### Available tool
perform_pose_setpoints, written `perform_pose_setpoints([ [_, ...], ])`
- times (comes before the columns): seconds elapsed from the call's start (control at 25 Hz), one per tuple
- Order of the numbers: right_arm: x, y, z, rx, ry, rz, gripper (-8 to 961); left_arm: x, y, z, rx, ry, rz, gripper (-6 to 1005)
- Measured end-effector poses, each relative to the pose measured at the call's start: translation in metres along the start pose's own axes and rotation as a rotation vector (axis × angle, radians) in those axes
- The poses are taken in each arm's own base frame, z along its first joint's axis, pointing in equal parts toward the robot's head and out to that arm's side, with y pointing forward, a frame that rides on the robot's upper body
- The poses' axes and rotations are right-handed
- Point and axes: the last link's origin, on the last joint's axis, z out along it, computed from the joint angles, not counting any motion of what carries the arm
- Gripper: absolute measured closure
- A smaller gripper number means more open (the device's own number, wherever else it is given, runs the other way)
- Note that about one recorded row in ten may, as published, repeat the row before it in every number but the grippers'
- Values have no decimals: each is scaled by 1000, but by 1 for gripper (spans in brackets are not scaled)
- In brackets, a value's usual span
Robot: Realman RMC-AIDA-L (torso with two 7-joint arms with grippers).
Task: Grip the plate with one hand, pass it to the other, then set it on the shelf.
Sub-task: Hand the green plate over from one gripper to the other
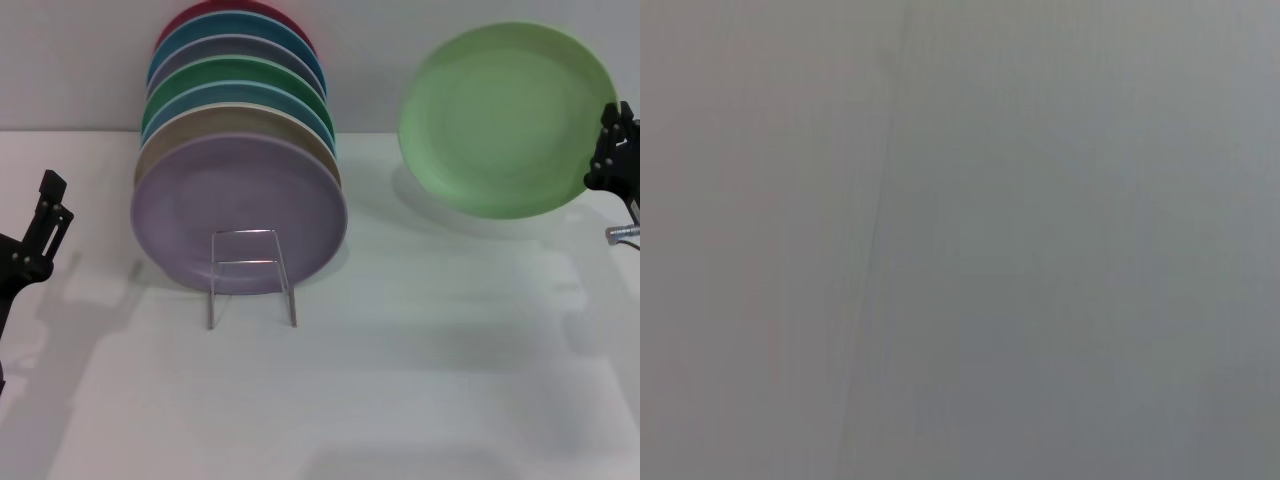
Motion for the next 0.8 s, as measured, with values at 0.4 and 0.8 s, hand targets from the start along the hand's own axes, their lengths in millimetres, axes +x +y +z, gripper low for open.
perform_pose_setpoints([
  [0.4, 15, -1, -22, -33, -58, 84, 932, 8, 12, -15, -57, 54, -103, 231],
  [0.8, 16, 20, -68, -149, -131, 82, 932, 9, 48, -29, -210, 46, -197, 233],
])
